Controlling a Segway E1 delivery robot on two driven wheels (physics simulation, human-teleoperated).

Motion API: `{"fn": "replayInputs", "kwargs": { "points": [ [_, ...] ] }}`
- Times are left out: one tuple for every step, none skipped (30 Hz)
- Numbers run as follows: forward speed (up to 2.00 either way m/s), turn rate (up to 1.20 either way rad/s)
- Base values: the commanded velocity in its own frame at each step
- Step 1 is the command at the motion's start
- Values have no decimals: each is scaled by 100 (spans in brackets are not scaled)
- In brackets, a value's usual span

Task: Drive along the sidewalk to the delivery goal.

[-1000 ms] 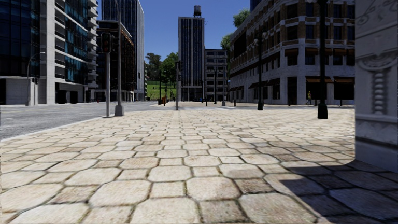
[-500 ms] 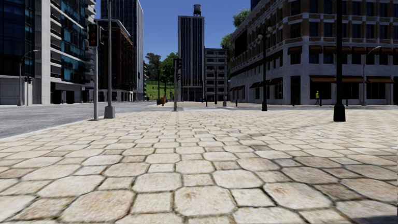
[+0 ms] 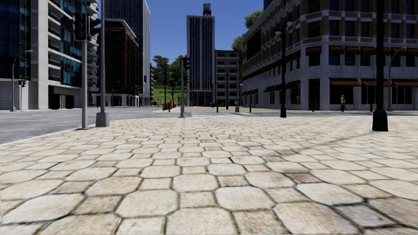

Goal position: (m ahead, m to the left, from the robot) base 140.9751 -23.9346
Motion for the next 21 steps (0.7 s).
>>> {"fn": "replayInputs", "kwargs": {
  "points": [
    [200, 0],
    [200, 0],
    [200, 0],
    [200, 0],
    [200, 0],
    [200, 0],
    [200, 0],
    [200, 0],
    [200, 0],
    [200, 0],
    [200, 0],
    [200, 0],
    [200, 0],
    [200, 0],
    [200, 0],
    [200, 0],
    [200, 0],
    [200, 0],
    [200, 0],
    [200, 0],
    [200, 0]
  ]
}}
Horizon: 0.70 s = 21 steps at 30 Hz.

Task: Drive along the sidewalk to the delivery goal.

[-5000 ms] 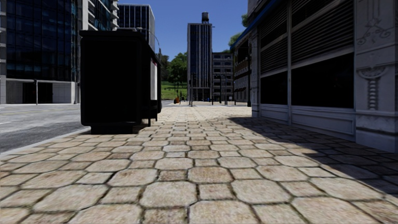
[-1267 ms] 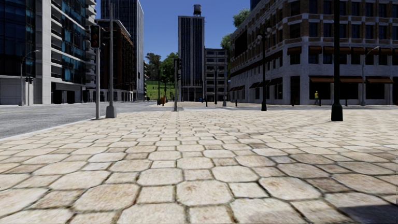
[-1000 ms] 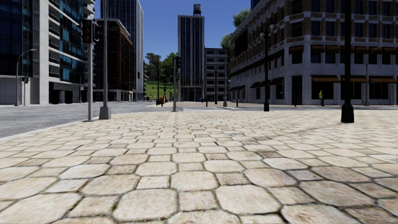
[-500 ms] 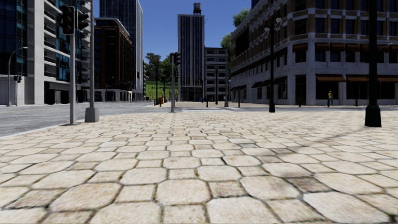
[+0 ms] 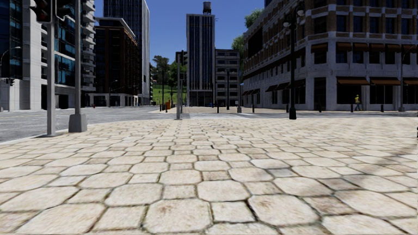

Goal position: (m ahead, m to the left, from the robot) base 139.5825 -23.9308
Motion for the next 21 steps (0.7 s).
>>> {"fn": "replayInputs", "kwargs": {
  "points": [
    [200, 0],
    [200, 0],
    [200, 0],
    [200, 0],
    [200, 0],
    [200, 0],
    [200, 0],
    [200, 0],
    [200, 0],
    [200, 0],
    [200, 0],
    [200, 0],
    [200, 0],
    [200, 0],
    [200, 0],
    [200, 0],
    [200, 0],
    [200, 0],
    [200, 0],
    [200, 0],
    [200, 0]
  ]
}}
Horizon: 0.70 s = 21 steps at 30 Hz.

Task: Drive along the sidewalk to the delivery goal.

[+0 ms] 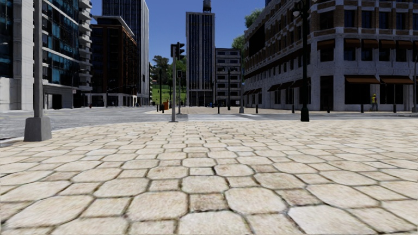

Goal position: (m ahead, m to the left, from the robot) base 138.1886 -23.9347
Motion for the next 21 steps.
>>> {"fn": "replayInputs", "kwargs": {
  "points": [
    [200, 0],
    [200, 0],
    [200, 0],
    [200, 0],
    [200, 0],
    [200, 0],
    [200, 0],
    [200, 0],
    [200, 0],
    [200, 0],
    [200, 0],
    [200, 0],
    [200, 0],
    [200, 0],
    [200, 0],
    [200, 0],
    [200, 0],
    [200, 0],
    [200, 0],
    [200, 0],
    [200, 0]
  ]
}}
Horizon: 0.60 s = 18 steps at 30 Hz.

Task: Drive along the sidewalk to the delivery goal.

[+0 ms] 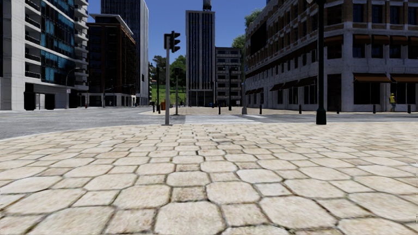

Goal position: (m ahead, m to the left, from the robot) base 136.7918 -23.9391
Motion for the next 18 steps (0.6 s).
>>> {"fn": "replayInputs", "kwargs": {
  "points": [
    [200, 0],
    [200, 0],
    [200, 0],
    [200, 0],
    [200, 0],
    [200, 0],
    [200, 0],
    [200, 0],
    [200, 0],
    [200, 0],
    [200, 0],
    [200, 0],
    [200, 0],
    [200, 0],
    [200, 0],
    [200, 0],
    [200, 0],
    [200, 0]
  ]
}}
